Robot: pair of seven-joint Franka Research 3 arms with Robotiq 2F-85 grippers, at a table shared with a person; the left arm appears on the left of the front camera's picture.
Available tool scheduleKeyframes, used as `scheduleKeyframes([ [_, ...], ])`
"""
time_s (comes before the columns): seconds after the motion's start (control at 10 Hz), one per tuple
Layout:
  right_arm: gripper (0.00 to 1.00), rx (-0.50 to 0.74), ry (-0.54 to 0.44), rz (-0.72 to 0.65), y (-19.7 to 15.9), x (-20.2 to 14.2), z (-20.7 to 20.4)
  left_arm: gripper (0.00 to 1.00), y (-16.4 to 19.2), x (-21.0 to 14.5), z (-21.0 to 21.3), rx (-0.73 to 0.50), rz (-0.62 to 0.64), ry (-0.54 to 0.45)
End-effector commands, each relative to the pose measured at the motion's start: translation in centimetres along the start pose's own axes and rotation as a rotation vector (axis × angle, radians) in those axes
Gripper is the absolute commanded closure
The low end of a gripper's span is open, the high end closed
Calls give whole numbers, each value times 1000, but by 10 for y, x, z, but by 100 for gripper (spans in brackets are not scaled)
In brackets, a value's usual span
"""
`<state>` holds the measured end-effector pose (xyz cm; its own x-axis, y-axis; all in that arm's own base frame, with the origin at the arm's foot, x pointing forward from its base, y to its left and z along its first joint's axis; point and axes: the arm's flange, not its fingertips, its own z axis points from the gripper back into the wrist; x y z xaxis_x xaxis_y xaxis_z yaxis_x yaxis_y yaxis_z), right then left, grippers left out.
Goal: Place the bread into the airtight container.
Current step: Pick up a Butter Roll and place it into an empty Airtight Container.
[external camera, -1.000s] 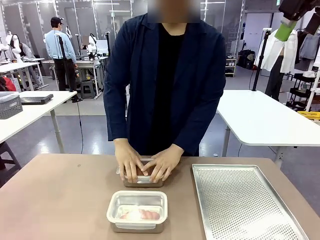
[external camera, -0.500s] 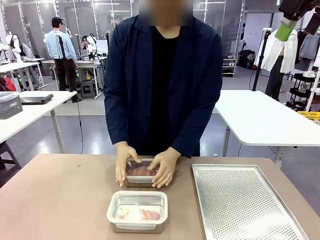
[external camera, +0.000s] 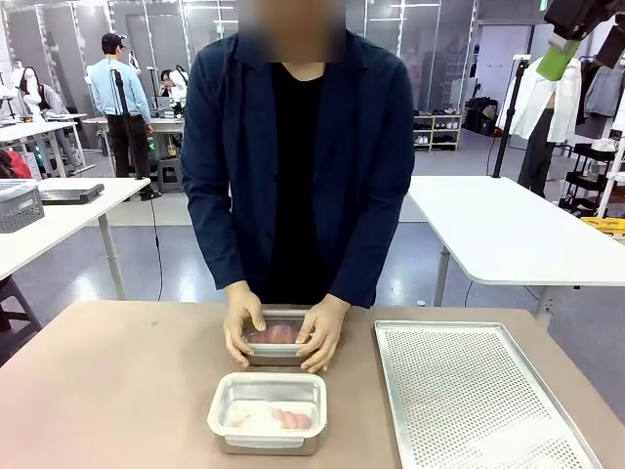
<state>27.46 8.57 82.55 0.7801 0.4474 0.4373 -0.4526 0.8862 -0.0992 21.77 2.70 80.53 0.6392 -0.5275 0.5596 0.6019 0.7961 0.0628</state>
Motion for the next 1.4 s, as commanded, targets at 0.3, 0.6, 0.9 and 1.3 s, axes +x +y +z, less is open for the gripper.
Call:
scheduleKeyframes([
  [0.3,0,-1,-8,12,-2,1,1,0,-1,0,1,-5,-9,-1],
  [0.6,0,-1,-8,12,-2,1,1,0,-1,0,1,-5,-9,-1],
  [0.9,0,-1,-8,12,-2,1,1,0,-1,0,1,-5,-9,-1],
  [1.3,0,-1,-8,12,-2,1,1,0,-1,0,1,-5,-9,-1],
])
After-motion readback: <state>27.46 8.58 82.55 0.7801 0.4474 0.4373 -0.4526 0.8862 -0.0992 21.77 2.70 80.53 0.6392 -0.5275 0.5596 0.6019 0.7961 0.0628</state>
